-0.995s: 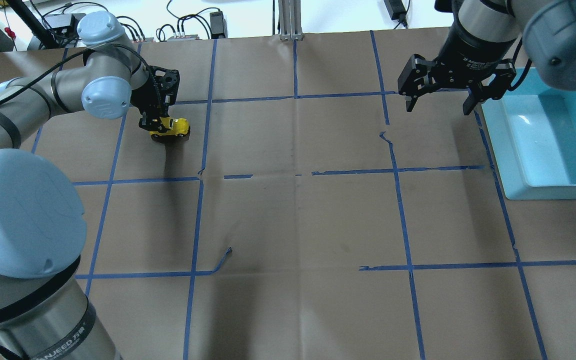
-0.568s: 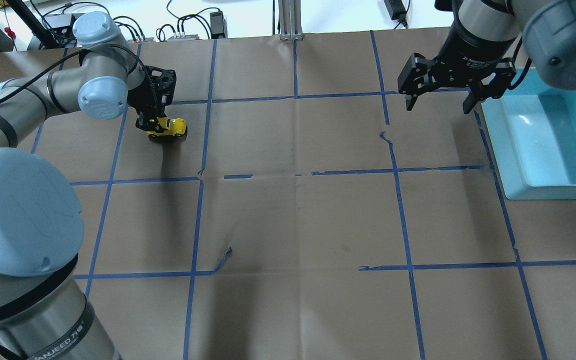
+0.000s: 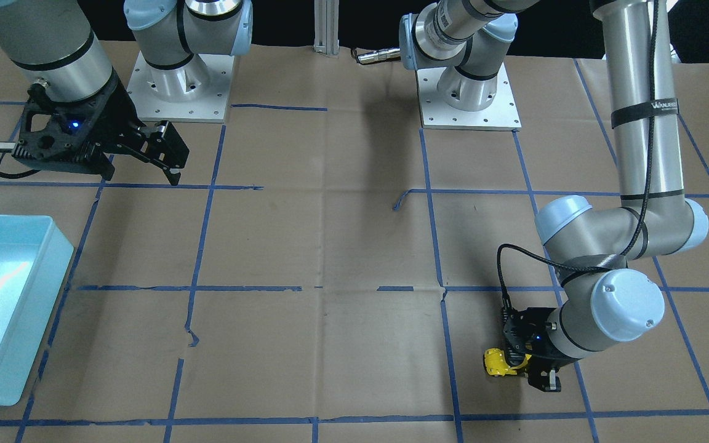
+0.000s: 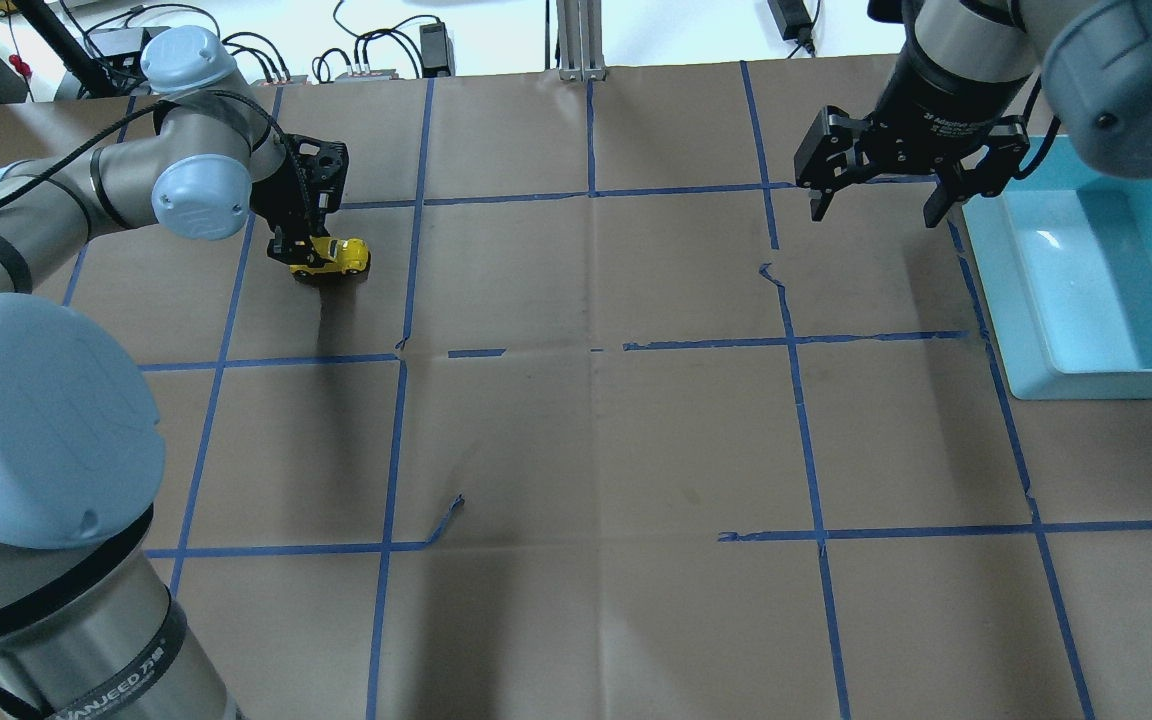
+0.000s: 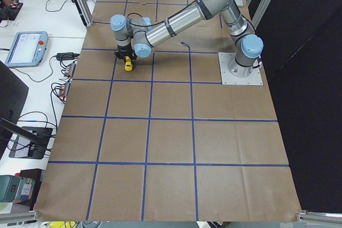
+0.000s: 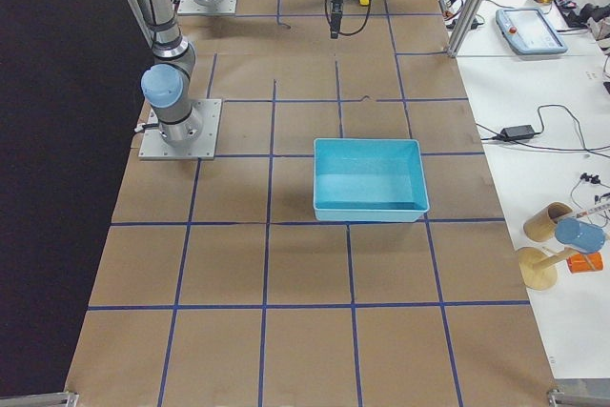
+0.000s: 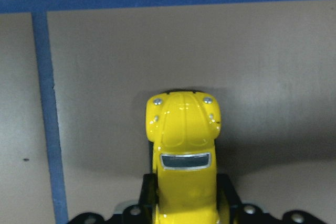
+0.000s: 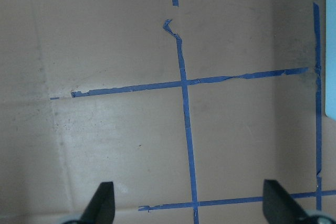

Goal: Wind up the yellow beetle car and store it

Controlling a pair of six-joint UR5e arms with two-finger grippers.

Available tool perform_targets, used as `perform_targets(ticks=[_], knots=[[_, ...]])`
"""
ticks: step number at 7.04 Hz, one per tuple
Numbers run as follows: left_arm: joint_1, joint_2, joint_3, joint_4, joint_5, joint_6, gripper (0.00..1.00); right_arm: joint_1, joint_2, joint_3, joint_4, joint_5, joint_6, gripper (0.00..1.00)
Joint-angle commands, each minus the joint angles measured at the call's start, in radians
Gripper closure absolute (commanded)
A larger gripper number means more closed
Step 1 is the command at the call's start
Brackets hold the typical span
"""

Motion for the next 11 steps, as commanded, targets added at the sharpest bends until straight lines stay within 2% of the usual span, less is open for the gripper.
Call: perform_targets(ticks=[1, 11], knots=[[0.017, 0.001, -0.001, 0.0, -0.001, 0.022, 1.0, 0.0, 0.001, 0.0, 0.0, 0.0, 0.0, 0.0], [0.092, 0.003, -0.004, -0.003, -0.005, 0.099, 0.99, 0.0, 0.001, -0.006, 0.0, 0.002, 0.003, 0.0]])
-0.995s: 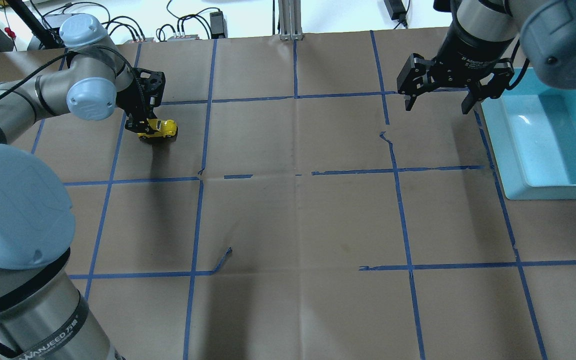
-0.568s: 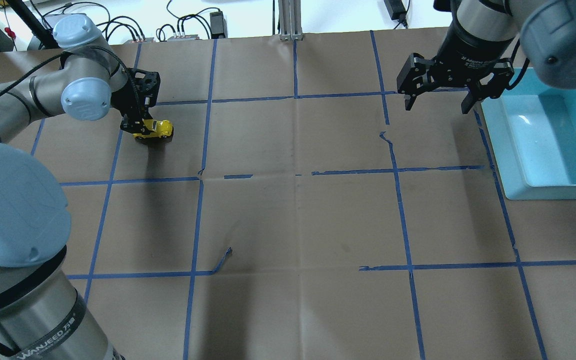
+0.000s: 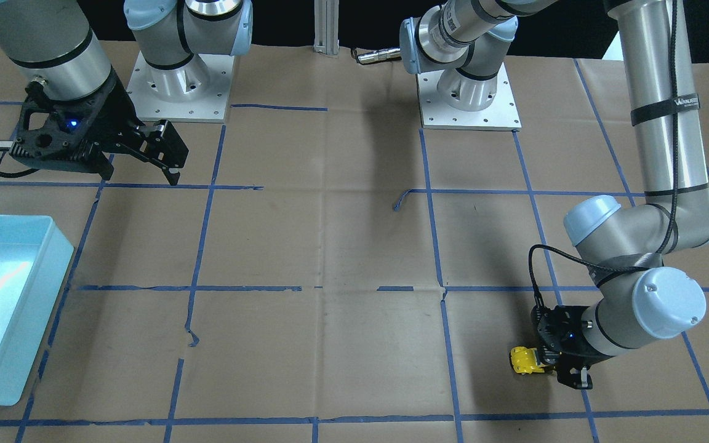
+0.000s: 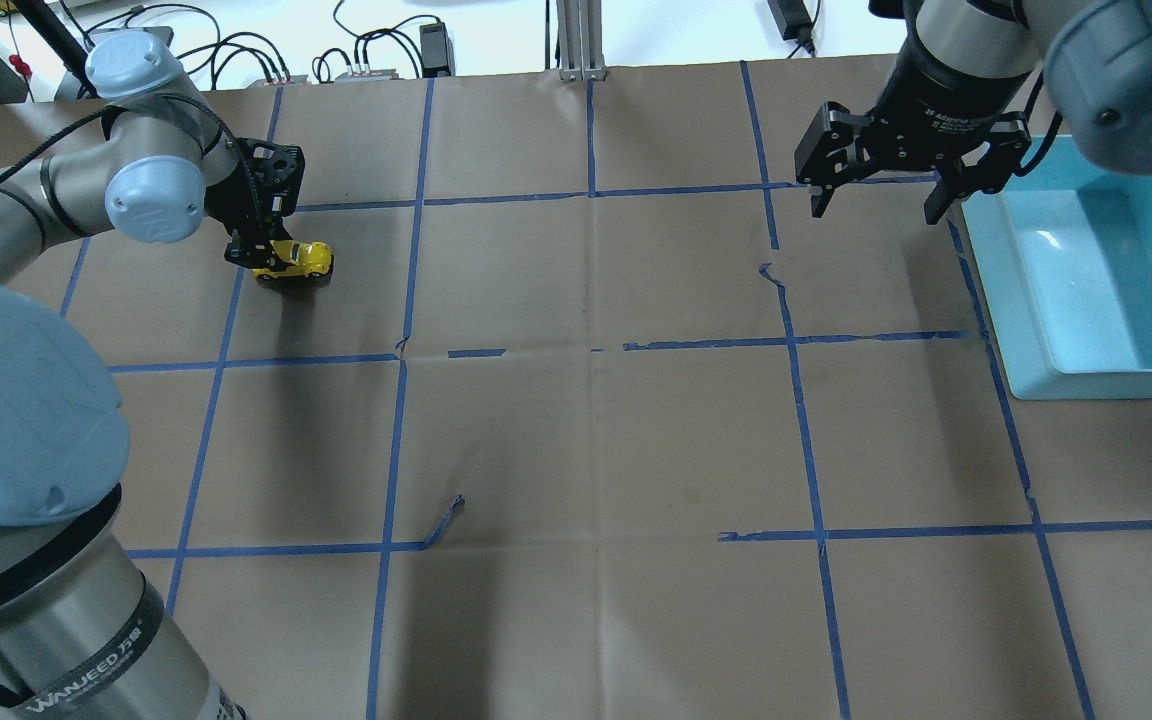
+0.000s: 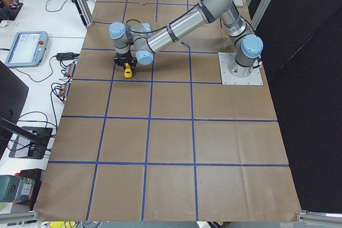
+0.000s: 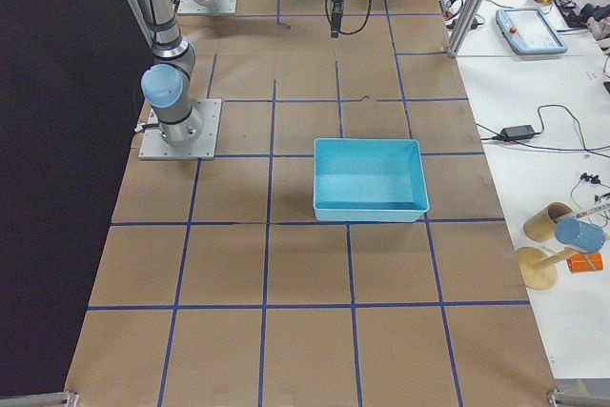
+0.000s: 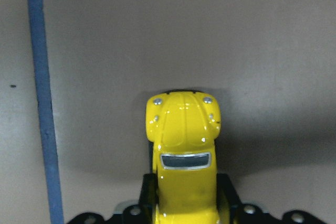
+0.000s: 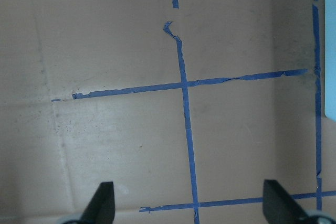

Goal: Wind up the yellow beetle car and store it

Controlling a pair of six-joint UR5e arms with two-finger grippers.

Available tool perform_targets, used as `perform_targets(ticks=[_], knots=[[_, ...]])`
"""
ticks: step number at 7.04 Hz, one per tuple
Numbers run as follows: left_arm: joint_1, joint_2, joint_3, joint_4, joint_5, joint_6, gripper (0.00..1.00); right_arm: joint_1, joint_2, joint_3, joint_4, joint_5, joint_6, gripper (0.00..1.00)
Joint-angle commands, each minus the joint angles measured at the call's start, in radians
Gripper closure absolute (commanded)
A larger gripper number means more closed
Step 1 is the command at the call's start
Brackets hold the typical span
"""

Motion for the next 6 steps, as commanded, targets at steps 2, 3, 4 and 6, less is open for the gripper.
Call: perform_targets(ticks=[2, 3, 4, 6], knots=[[0.023, 0.001, 0.001, 0.0, -0.001, 0.032, 0.99, 0.0, 0.001, 0.0, 0.0, 0.0, 0.0, 0.0], [0.023, 0.001, 0.001, 0.0, -0.001, 0.032, 0.99, 0.0, 0.002, 0.0, 0.0, 0.0, 0.0, 0.0], [0.023, 0.001, 0.001, 0.0, -0.001, 0.032, 0.97, 0.0, 0.002, 0.0, 0.0, 0.0, 0.0, 0.0], [0.019, 0.012, 0.003, -0.02, -0.008, 0.02, 0.06, 0.0, 0.002, 0.0, 0.0, -0.001, 0.0, 0.0]])
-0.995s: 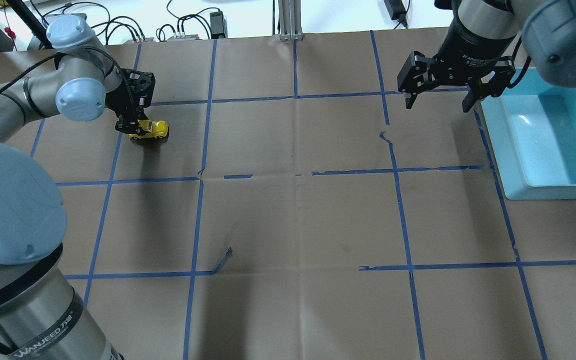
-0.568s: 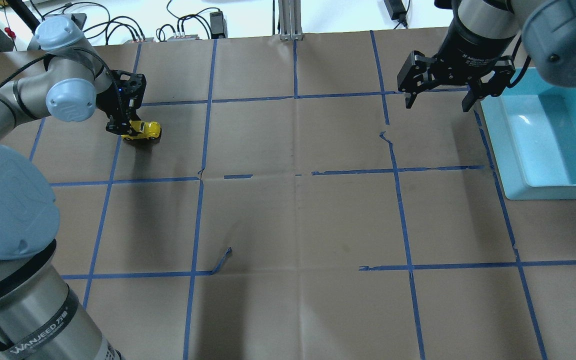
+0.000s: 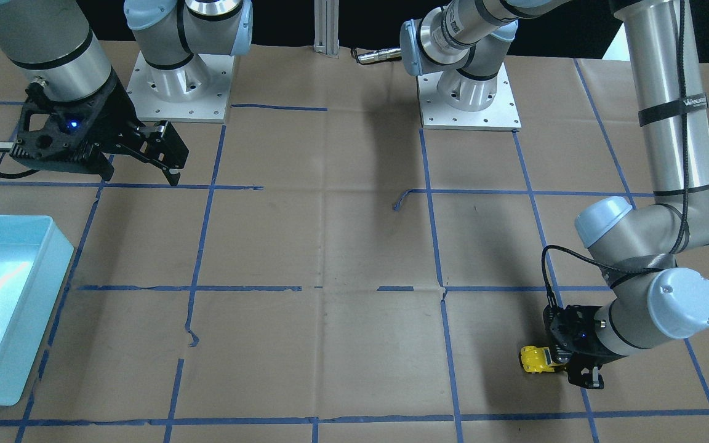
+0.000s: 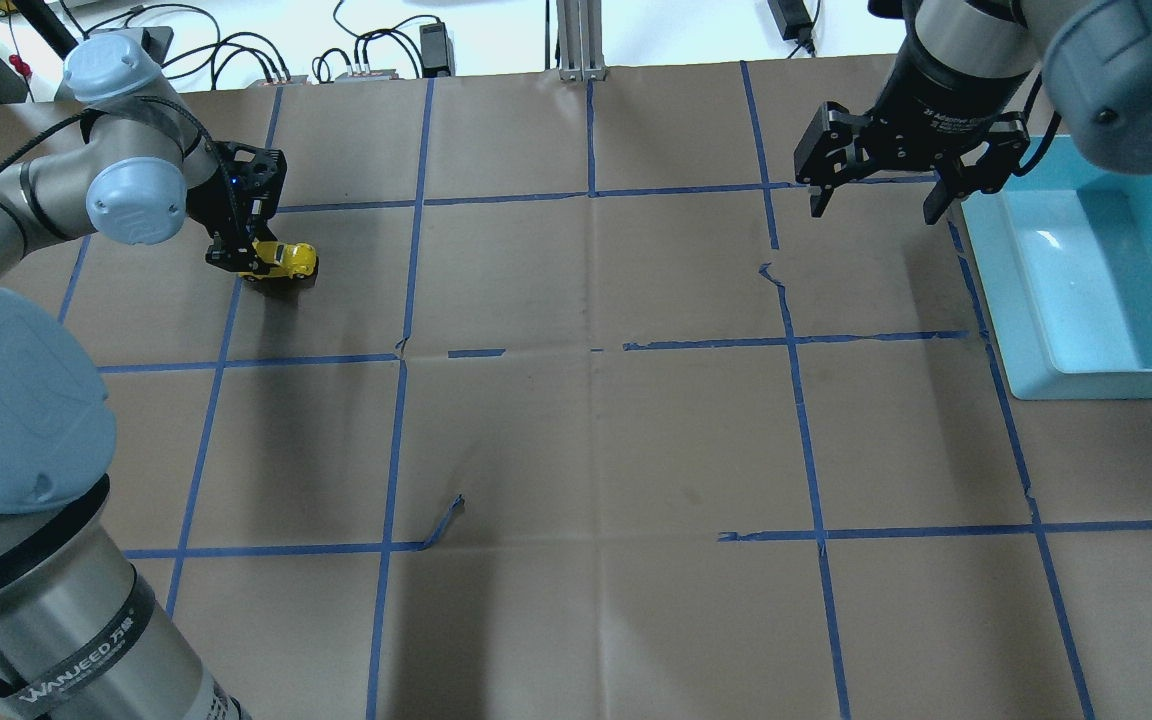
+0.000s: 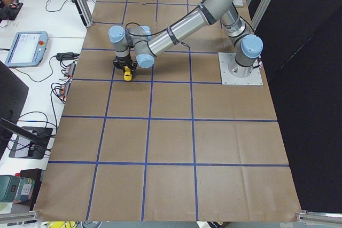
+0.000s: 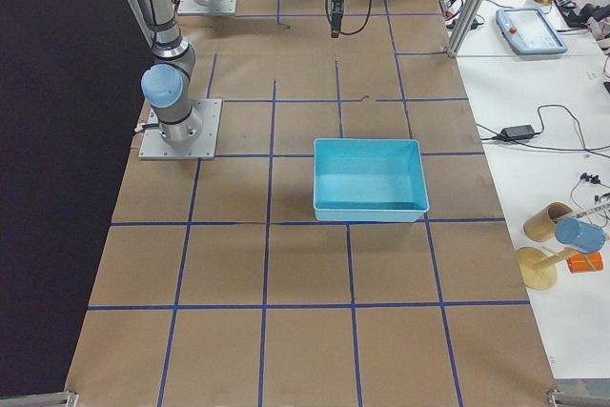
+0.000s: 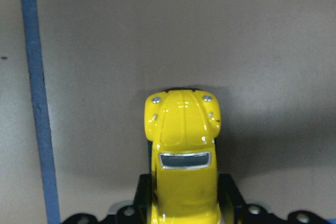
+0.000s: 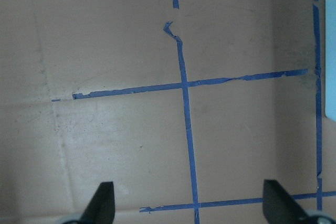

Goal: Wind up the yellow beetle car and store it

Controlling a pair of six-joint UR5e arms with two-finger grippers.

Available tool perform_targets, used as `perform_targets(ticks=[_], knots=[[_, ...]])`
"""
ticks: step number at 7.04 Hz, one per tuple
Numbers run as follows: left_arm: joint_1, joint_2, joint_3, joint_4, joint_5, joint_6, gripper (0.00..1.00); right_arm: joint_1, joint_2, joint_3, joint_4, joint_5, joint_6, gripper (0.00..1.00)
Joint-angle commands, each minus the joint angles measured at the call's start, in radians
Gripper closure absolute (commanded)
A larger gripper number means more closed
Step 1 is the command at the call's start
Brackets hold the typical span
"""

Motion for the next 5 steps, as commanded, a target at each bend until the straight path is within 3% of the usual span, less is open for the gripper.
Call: perform_targets(ticks=[1, 3, 5], knots=[[-0.016, 0.043, 0.029, -0.099, -0.021, -0.047, 0.05, 0.0, 0.0, 0.0, -0.001, -0.001, 0.0, 0.0], [-0.095, 0.232, 0.011, -0.266, -0.03, -0.394, 0.05, 0.0, 0.0, 0.0, -0.005, -0.001, 0.0, 0.0], [-0.244, 0.377, 0.02, -0.35, -0.02, -0.983, 0.04, 0.0, 0.0, 0.0, -0.008, -0.001, 0.0, 0.0]])
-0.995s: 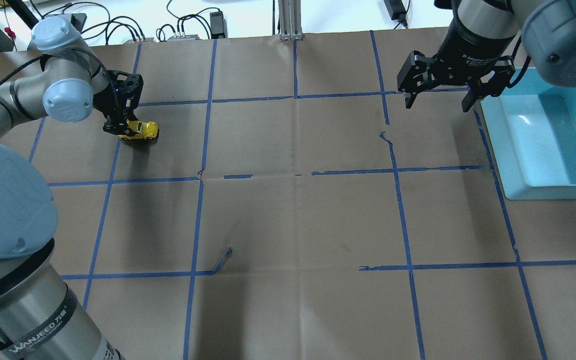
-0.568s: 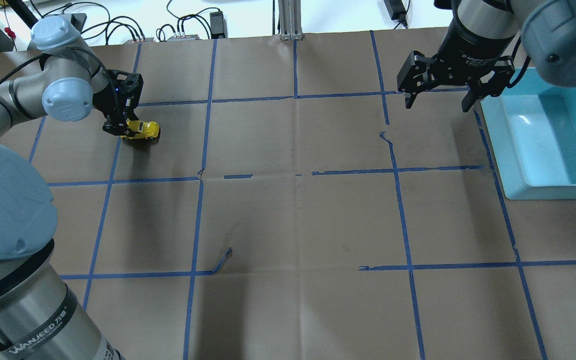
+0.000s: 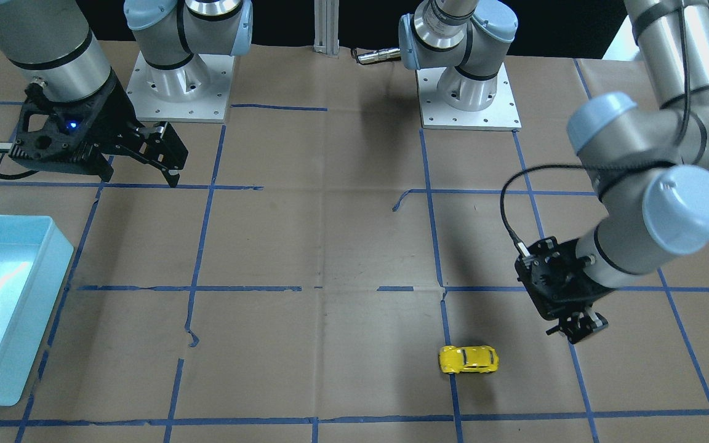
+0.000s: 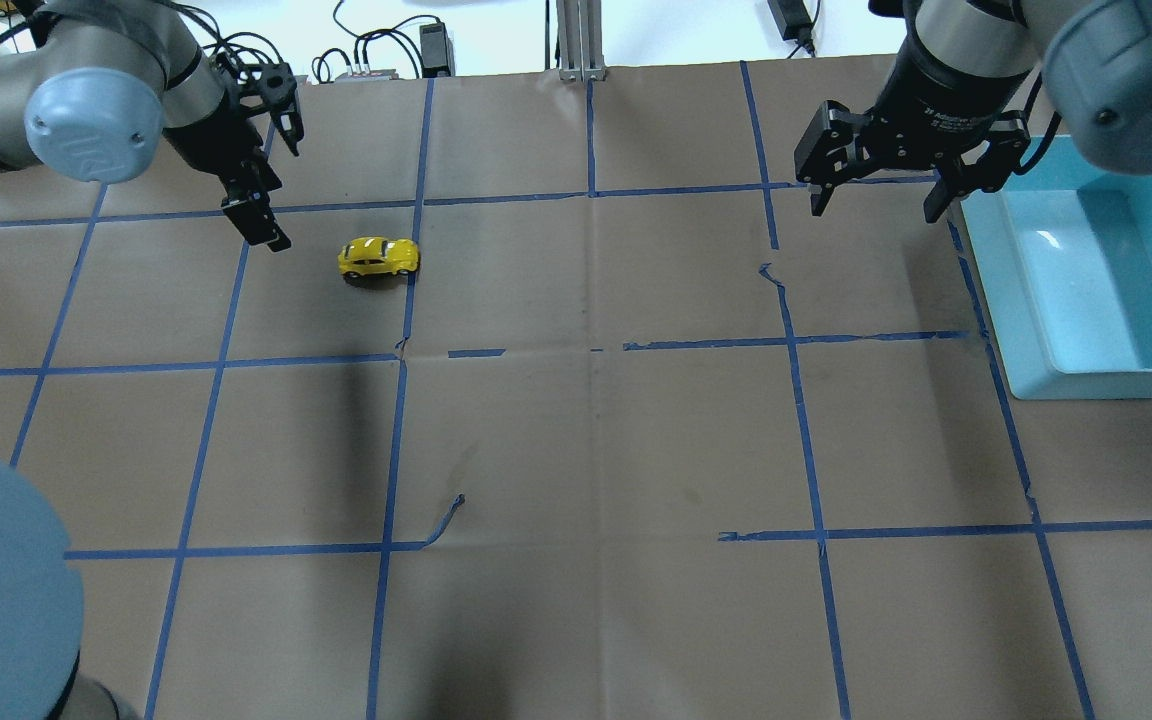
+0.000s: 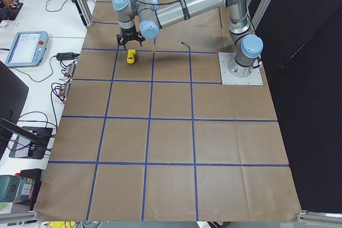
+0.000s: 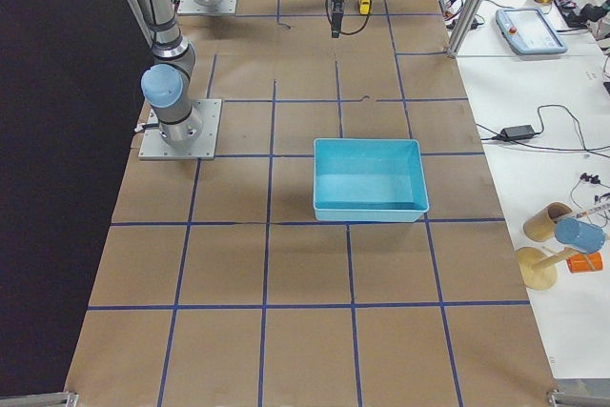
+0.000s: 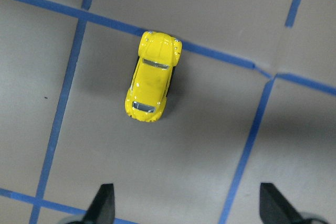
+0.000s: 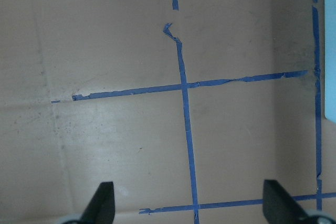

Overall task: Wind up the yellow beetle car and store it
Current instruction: 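Open the left gripper, release the car, and raise the left arm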

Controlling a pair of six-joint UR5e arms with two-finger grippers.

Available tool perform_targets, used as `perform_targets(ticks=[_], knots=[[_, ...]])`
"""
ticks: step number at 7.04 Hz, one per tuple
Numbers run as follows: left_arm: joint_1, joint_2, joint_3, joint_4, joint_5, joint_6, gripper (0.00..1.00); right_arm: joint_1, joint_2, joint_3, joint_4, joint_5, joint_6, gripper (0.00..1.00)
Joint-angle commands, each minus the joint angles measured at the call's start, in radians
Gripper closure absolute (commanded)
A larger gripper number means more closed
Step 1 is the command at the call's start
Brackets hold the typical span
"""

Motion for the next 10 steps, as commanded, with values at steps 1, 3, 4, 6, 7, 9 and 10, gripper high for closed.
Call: perform_targets(ticks=[1, 3, 4, 6, 7, 9, 10], knots=[[-0.16, 0.147, 0.003, -0.081, 0.008, -0.613, 0.04, 0.0, 0.0, 0.005, -0.003, 0.0, 0.0, 0.0], [-0.196, 0.233, 0.003, -0.214, 0.032, -0.969, 0.02, 0.0, 0.003, 0.006, -0.003, 0.0, 0.0, 0.0], [-0.189, 0.276, -0.003, -0.265, 0.04, -1.02, 0.02, 0.0, 0.002, 0.011, -0.003, 0.0, 0.0, 0.0], [-0.161, 0.278, 0.018, -0.247, 0.038, -1.105, 0.02, 0.0, 0.003, 0.014, -0.002, 0.0, 0.0, 0.0], [-0.161, 0.289, 0.018, -0.247, 0.038, -1.11, 0.02, 0.0, 0.002, 0.006, -0.002, 0.0, -0.005, 0.0], [-0.156, 0.295, 0.012, -0.247, 0.037, -1.125, 0.02, 0.002, 0.0, 0.011, 0.004, 0.014, -0.099, 0.0], [-0.156, 0.295, 0.006, -0.226, 0.037, -1.187, 0.02, 0.002, 0.002, 0.012, 0.004, 0.015, -0.268, 0.0]])
